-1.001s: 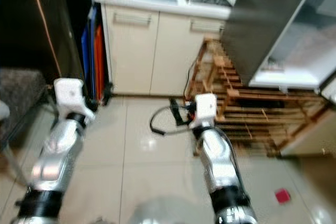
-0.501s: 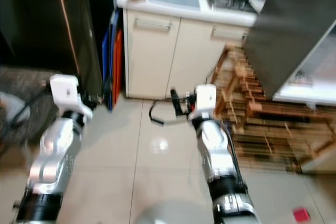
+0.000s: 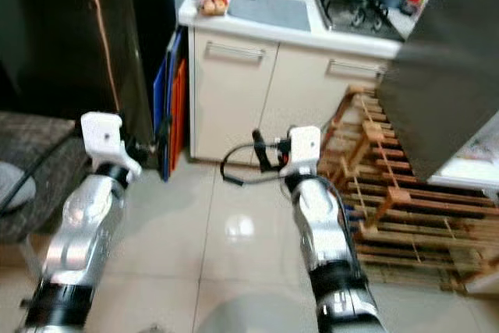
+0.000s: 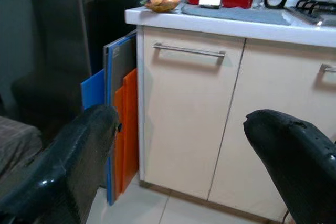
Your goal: Restocking fridge
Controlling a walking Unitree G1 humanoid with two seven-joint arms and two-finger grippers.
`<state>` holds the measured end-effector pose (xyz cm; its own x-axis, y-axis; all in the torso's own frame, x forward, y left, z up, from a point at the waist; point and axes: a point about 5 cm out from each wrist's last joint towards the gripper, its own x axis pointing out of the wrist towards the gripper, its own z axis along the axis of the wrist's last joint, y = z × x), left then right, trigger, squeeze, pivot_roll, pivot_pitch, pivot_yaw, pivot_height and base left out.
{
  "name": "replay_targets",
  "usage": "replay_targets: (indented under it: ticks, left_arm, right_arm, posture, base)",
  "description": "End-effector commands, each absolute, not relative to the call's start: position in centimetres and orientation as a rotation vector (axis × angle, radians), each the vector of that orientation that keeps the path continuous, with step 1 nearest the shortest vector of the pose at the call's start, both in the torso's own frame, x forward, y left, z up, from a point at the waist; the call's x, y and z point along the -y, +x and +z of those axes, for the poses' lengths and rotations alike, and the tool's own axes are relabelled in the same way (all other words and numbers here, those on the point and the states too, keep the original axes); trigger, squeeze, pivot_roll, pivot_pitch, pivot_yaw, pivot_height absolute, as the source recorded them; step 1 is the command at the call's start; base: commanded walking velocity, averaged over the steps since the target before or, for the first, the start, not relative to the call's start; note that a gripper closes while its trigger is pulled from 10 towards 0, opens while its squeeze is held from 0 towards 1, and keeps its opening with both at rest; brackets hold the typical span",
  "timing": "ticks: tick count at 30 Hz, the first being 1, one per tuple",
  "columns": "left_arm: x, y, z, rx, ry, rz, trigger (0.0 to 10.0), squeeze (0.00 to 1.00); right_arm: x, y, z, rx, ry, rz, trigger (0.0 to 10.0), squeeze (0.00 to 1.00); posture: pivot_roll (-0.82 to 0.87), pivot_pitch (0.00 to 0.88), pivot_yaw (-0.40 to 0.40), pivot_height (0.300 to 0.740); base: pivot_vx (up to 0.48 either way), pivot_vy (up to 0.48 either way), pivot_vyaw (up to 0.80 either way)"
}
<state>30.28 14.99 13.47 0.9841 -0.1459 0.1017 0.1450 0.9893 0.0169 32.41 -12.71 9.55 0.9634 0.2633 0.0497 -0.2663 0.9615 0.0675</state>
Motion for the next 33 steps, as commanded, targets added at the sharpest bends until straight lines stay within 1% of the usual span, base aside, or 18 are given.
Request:
replay_targets:
  ticks: [1,3,6,7,8,9,10,13,14,15,16,18,20,26,33]
  left_arm:
    - [-13.7,30.6,13.4,0.098,0.025,-0.194,10.0,0.00]
    - [-14.1,31.2,14.0,0.114,0.028,-0.193,10.0,0.00]
    - [-14.2,31.6,14.4,0.121,0.021,-0.188,10.0,0.00]
    - [-14.4,32.0,14.8,0.125,-0.002,-0.170,10.0,0.00]
    - [-14.6,32.1,14.9,0.119,-0.008,-0.159,10.0,0.00]
    - [-14.7,32.2,14.7,0.107,-0.019,-0.155,10.0,0.30]
    - [-14.9,32.3,14.5,0.096,-0.027,-0.147,10.0,1.00]
    - [-15.1,32.5,13.9,0.068,-0.070,-0.121,10.0,1.00]
    - [-15.0,32.7,14.0,0.072,-0.070,-0.114,10.0,1.00]
    - [-14.8,32.9,14.2,0.081,-0.068,-0.109,10.0,1.00]
    - [-14.8,32.9,14.2,0.081,-0.068,-0.109,10.0,1.00]
    - [-14.8,33.1,14.3,0.081,-0.070,-0.103,10.0,1.00]
    - [-14.9,33.2,14.4,0.078,-0.067,-0.084,10.0,1.00]
    - [-16.1,33.3,14.2,0.057,-0.051,-0.030,10.0,1.00]
    - [-15.4,33.3,14.8,0.091,-0.007,-0.069,10.0,1.00]
  right_arm:
    - [13.6,32.6,9.6,0.045,0.070,0.244,10.0,0.00]
    - [12.4,33.0,9.9,0.056,0.074,0.270,10.0,0.00]
    - [11.9,33.3,10.2,0.072,0.080,0.284,10.0,0.00]
    - [11.8,33.5,10.7,0.106,0.040,0.274,10.0,1.00]
    - [11.7,33.6,10.9,0.116,0.034,0.274,10.0,1.00]
    - [11.8,33.6,11.1,0.126,0.026,0.258,10.0,1.00]
    - [12.0,33.7,11.2,0.134,0.024,0.241,10.0,1.00]
    - [12.5,33.6,11.1,0.138,0.035,0.180,10.0,1.00]
    - [12.6,33.5,11.0,0.136,0.057,0.160,10.0,1.00]
    - [12.8,33.5,10.7,0.113,0.132,0.121,10.0,1.00]
    - [12.8,33.5,10.7,0.113,0.132,0.121,10.0,1.00]
    - [13.0,33.7,10.4,0.087,0.199,0.092,10.0,1.00]
    - [13.1,33.9,10.4,0.079,0.226,0.068,10.0,1.00]
    - [13.5,34.4,11.0,0.103,0.153,0.006,10.0,1.00]
    - [13.1,34.3,11.8,0.160,0.088,0.048,10.0,1.00]
  posture:
    - [0.04,0.000,-0.105,0.740]
    - [0.07,0.000,-0.090,0.740]
    - [0.07,0.000,-0.081,0.740]
    - [0.06,0.000,-0.068,0.740]
    - [0.06,0.000,-0.065,0.740]
    - [0.05,0.000,-0.062,0.740]
    - [0.04,0.000,-0.057,0.740]
    - [0.03,0.000,-0.055,0.740]
    - [0.02,0.000,-0.061,0.740]
    - [0.01,0.000,-0.064,0.740]
    - [0.01,0.000,-0.064,0.740]
    - [0.02,0.000,-0.067,0.740]
    - [0.02,0.000,-0.067,0.740]
    - [0.03,0.000,-0.057,0.740]
    - [0.02,0.000,-0.046,0.740]
  base:
    - [0.461,0.000,0.00]
    - [0.469,0.000,0.00]
    - [0.465,0.000,0.00]
    - [0.461,0.000,0.00]
    - [0.461,0.000,0.00]
    - [0.461,0.000,0.00]
    - [0.461,0.000,0.00]
    - [0.464,0.000,0.00]
    - [0.465,0.000,0.00]
    - [0.465,0.000,0.00]
    - [0.465,0.000,0.00]
    - [0.465,0.000,0.00]
    - [0.465,0.000,0.00]
    - [0.465,0.000,0.00]
    - [0.465,0.000,0.00]
